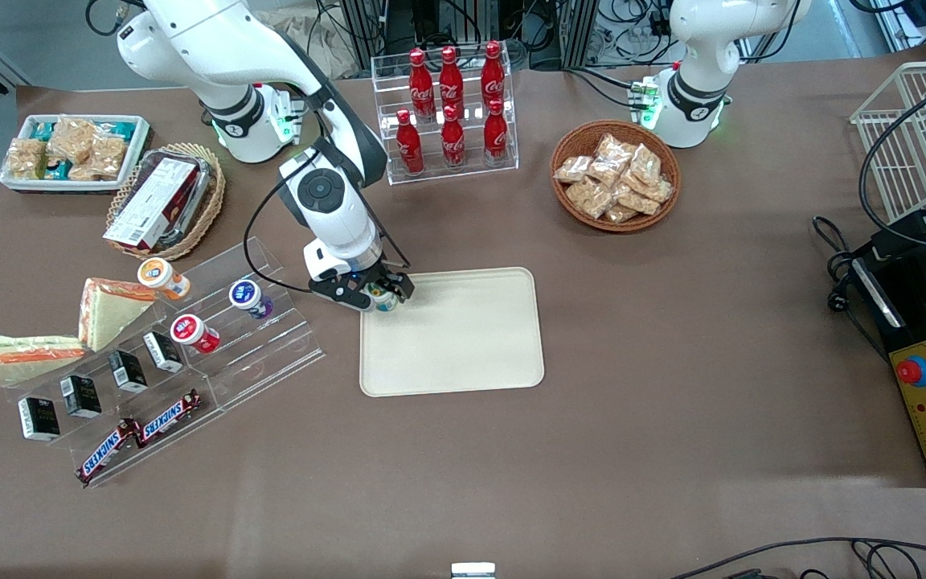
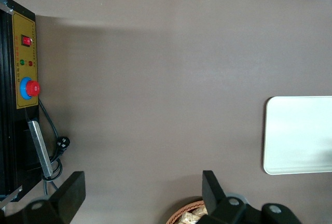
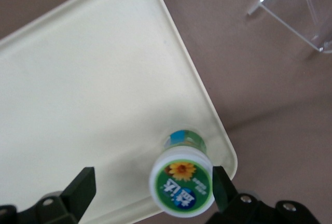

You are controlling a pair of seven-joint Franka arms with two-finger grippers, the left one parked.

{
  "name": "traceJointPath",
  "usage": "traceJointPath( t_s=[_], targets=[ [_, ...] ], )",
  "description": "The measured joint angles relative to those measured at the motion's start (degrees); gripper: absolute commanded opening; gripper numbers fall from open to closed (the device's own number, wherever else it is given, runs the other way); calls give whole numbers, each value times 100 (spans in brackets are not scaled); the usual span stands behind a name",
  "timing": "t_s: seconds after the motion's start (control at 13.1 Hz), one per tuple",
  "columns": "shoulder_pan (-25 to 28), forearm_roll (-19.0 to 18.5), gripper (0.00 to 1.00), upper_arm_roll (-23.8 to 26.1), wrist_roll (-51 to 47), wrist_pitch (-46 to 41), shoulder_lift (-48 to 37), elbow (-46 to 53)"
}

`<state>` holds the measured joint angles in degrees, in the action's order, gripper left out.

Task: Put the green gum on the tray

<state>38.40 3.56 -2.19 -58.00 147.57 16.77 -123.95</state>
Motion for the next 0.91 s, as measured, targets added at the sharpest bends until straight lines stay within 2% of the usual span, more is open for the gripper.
traceJointPath(
  t_s=[0.15, 0.3, 0.61, 0.76, 0.91],
  targets=[
    [-4, -149, 100, -69, 147, -799, -268, 473],
    [-67, -361, 100, -215, 570, -2097, -627, 1224],
    [-467, -411, 100, -228, 1397, -4557, -1311, 2864],
    [-1047, -421, 100, -58, 2034, -5149, -1724, 3199],
    [-2037, -423, 100, 156, 3184, -5471, -2118, 3244]
  ],
)
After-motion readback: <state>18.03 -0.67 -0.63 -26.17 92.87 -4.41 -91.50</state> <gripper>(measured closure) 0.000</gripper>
